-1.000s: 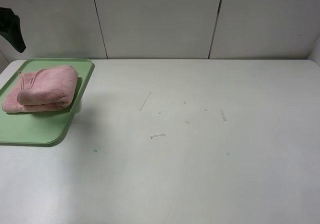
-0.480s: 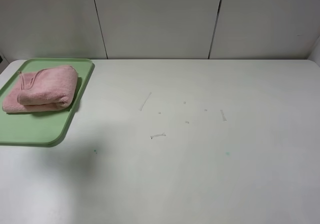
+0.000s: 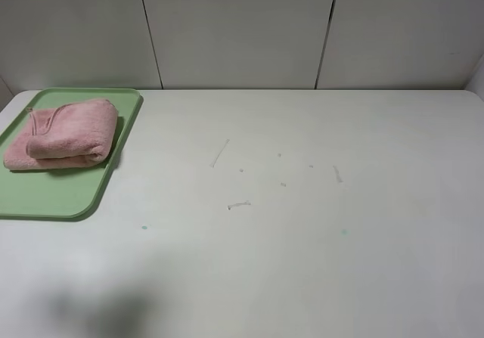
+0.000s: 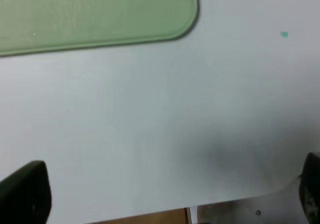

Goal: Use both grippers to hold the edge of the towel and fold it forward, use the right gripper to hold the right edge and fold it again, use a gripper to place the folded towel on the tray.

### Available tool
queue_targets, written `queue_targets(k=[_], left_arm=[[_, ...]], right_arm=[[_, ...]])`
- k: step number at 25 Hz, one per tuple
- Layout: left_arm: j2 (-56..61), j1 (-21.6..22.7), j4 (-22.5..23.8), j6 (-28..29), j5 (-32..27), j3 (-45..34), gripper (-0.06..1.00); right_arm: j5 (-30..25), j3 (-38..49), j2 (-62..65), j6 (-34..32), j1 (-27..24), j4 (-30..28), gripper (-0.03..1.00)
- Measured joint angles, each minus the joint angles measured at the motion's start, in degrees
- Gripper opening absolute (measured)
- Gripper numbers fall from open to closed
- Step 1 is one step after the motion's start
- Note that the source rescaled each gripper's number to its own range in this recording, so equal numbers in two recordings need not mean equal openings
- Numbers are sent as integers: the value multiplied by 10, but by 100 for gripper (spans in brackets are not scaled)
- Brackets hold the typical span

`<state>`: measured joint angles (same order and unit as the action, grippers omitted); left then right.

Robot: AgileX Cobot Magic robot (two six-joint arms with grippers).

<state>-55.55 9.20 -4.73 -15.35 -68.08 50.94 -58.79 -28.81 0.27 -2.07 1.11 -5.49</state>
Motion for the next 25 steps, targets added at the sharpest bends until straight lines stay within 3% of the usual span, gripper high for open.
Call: queue_targets(k=[11, 15, 21, 25], left_arm=[[306, 0, -46, -1, -1, -109, 100], [397, -2, -50, -1, 27, -143, 100], [464, -74, -46, 1, 82, -204, 100], [466, -112, -18, 40, 82, -218, 100]], right_arm=[[0, 0, 0, 0, 0, 0, 100], [0, 0, 0, 0, 0, 0, 100], [0, 0, 0, 0, 0, 0, 100], [0, 0, 0, 0, 0, 0, 100]])
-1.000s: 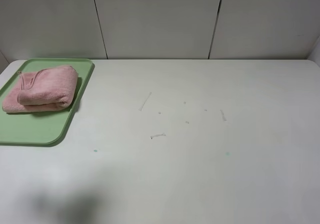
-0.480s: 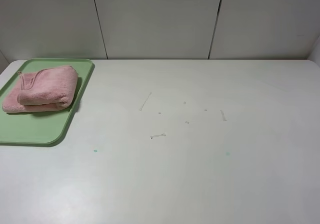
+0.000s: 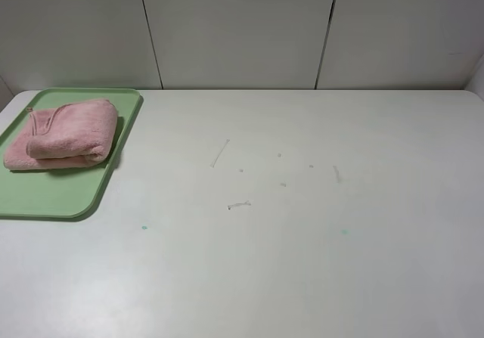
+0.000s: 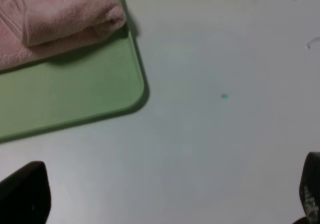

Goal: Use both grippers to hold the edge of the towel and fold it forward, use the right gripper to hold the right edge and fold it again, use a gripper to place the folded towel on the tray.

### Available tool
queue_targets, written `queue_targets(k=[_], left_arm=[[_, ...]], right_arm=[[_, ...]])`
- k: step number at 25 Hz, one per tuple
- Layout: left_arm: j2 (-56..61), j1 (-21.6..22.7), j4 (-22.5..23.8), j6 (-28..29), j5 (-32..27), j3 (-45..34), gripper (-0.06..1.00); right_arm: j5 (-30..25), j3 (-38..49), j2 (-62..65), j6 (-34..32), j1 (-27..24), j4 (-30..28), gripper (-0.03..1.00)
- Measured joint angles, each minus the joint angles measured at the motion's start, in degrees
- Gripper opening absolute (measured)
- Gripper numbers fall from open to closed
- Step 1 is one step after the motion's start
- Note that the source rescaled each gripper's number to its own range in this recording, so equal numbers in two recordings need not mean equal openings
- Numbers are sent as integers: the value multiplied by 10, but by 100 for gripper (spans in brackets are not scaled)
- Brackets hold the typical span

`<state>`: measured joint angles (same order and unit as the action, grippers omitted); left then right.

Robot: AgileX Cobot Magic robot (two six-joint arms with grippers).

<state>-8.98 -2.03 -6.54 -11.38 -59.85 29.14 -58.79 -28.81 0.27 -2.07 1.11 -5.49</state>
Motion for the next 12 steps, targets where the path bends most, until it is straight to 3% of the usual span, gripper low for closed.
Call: queue_targets(k=[6, 12], left_arm=[[50, -12, 30, 45, -4, -12, 100], [92, -12, 31, 22, -12, -11, 100]], right_arm=[[0, 0, 0, 0, 0, 0, 100], [0, 0, 0, 0, 0, 0, 100]])
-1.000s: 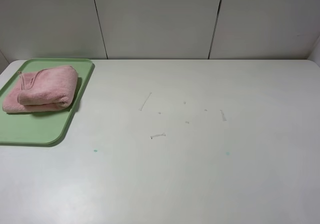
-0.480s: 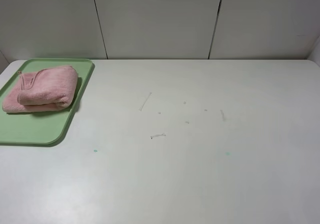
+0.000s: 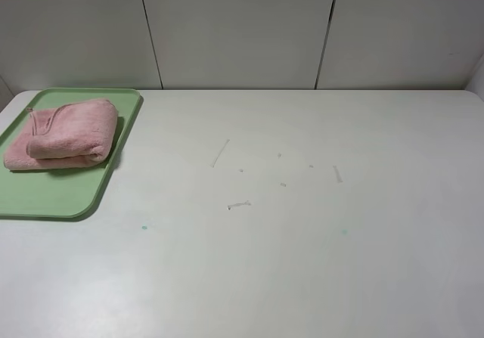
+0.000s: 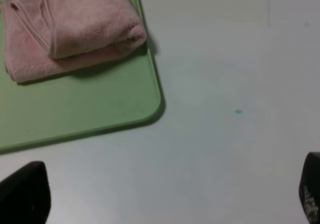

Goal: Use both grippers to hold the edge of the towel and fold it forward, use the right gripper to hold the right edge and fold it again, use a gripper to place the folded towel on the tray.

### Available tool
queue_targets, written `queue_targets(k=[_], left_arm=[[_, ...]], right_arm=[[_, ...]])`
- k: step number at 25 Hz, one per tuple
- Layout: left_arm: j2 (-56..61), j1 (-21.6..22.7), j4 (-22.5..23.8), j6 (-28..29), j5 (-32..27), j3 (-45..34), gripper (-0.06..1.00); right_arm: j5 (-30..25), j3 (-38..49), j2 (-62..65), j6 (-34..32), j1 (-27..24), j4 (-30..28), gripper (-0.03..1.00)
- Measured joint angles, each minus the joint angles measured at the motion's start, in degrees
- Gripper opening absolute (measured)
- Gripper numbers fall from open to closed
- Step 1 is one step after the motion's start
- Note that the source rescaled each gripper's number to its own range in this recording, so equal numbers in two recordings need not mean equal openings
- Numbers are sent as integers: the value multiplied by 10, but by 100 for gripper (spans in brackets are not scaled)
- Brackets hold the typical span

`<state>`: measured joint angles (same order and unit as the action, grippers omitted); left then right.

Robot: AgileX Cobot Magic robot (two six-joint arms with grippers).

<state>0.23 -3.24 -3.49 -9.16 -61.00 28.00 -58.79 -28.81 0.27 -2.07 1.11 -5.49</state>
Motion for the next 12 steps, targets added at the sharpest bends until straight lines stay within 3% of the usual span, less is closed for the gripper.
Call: queue_targets(k=[12], left_arm=[[1, 0, 0, -22, 0, 0, 100]], right_arm=[[0, 0, 0, 0, 0, 1, 100]])
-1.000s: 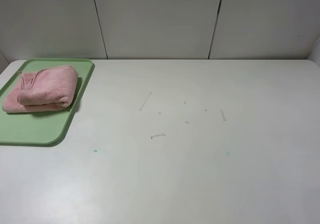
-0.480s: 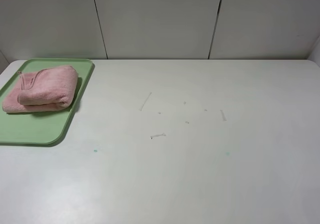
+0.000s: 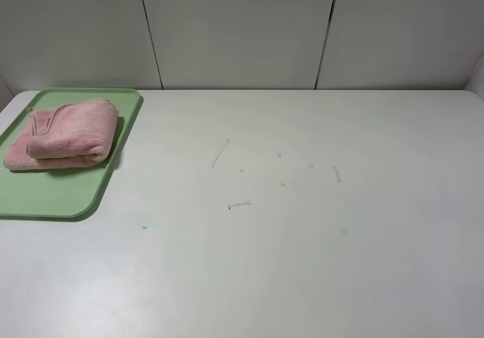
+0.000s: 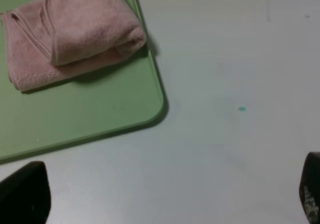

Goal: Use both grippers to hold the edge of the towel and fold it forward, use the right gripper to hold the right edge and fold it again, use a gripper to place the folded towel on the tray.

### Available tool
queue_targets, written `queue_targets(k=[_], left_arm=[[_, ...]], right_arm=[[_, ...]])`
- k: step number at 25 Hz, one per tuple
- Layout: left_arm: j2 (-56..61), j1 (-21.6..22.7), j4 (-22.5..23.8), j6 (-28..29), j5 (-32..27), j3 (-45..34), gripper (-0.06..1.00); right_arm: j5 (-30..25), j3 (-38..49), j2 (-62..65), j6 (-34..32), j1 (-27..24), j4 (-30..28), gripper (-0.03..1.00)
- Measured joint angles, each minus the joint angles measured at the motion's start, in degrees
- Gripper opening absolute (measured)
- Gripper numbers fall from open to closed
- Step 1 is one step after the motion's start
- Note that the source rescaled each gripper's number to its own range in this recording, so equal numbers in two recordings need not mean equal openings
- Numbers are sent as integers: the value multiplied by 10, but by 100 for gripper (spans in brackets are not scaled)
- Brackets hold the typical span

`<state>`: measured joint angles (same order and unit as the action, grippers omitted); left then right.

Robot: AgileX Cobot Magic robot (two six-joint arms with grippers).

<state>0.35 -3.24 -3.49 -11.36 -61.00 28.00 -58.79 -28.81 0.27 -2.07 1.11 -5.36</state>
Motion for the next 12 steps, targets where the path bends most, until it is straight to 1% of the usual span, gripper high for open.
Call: queue_targets(k=[12], left_arm=[[0, 0, 0, 0, 0, 0, 100]], right_arm=[[0, 0, 0, 0, 0, 0, 100]])
